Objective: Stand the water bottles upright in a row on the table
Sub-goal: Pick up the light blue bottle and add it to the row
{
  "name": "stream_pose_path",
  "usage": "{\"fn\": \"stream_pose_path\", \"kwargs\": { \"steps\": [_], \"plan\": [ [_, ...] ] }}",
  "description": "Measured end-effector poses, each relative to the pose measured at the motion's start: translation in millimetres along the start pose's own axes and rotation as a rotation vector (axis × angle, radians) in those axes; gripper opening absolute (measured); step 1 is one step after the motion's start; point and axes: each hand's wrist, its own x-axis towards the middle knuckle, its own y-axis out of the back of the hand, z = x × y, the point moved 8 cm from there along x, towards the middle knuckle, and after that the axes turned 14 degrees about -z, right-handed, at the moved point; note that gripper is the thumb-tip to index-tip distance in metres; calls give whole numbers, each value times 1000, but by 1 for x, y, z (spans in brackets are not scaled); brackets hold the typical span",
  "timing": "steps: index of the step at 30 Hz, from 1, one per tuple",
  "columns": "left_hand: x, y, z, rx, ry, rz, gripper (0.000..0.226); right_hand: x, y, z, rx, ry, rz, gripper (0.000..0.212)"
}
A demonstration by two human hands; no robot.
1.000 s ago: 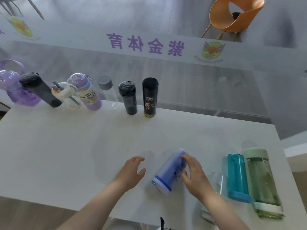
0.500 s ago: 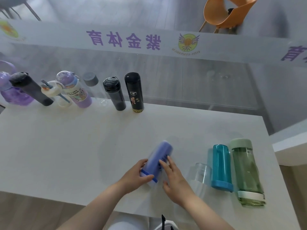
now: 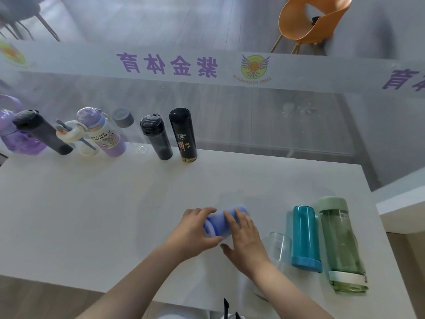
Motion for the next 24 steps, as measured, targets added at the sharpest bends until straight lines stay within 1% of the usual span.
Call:
{"fn": "stream_pose_path", "kwargs": {
  "steps": [2,4,7,9,10,11,12,13,14,16,18,20,24],
  "plan": [
    [1,6,15,18,-46,-16,74,3,3,-1,-9,6,43,85],
    [1,12,28,5,-78,-25,69,5,8,-1,39,10,83,77],
    [3,25,32,-117,-95,-12,50,7,16,6,166,7,112,77],
    [6,32,23,-270,-93,-5,32,7,22,10,225,0,117,79],
    [8,34,14,-340,-75,12,27,7,26,11,266,-6,125,78],
    [11,35,1,-374,-45,33,25,7,31,13,323,-9,140,74],
    [13,34,-15,-360,-2,50,26,6,36,14,398,-11,161,69],
    [16,31,-33,-301,53,53,31,7,39,18,484,-25,176,64],
    [20,26,-51,-203,119,22,40,7,39,24,574,-49,185,63],
    [22,11,-85,13,264,-96,60,10,35,36,708,-100,189,63],
    [20,1,-108,173,371,-184,77,16,29,44,772,-123,170,66],
    [20,-6,-121,261,410,-231,89,23,26,47,791,-135,159,69],
    [25,-17,-124,329,395,-270,103,43,31,46,792,-131,155,68]
  ]
}}
